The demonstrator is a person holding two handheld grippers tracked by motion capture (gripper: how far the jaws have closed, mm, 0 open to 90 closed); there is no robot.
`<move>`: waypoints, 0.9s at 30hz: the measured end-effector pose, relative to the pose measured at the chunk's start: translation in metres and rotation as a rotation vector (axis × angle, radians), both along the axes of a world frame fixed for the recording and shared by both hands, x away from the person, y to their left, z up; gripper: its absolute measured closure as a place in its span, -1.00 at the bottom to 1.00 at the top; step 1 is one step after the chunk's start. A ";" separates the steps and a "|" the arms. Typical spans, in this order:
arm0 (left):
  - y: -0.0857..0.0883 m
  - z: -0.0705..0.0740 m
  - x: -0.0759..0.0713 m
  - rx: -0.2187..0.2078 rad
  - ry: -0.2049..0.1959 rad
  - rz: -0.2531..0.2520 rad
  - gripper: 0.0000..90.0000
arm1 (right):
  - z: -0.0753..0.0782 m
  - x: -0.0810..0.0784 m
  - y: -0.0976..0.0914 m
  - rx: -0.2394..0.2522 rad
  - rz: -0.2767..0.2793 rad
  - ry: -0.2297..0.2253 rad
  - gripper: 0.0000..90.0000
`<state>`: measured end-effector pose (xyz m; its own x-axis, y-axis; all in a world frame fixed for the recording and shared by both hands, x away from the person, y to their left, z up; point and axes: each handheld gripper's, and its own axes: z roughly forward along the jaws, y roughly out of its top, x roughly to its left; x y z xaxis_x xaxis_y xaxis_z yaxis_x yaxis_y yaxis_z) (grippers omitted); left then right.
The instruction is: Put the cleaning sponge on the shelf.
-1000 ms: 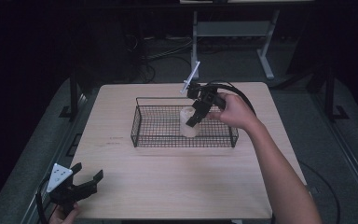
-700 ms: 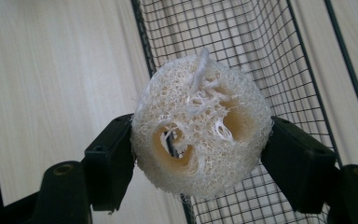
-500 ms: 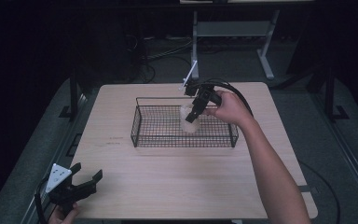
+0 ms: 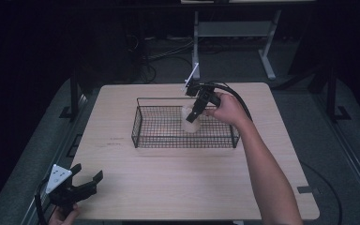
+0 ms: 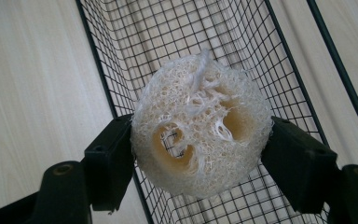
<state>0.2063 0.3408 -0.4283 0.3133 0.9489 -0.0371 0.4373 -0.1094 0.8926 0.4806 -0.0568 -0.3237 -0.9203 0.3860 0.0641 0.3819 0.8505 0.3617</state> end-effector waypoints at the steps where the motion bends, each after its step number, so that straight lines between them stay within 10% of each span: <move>1: 0.000 0.000 0.000 0.000 0.003 -0.002 -0.69 | -0.001 0.001 0.000 -0.001 -0.001 -0.002 -0.38; 27: 0.001 -0.001 0.000 0.002 -0.001 0.005 -0.69 | -0.052 0.017 0.018 -0.034 -0.010 0.051 -0.39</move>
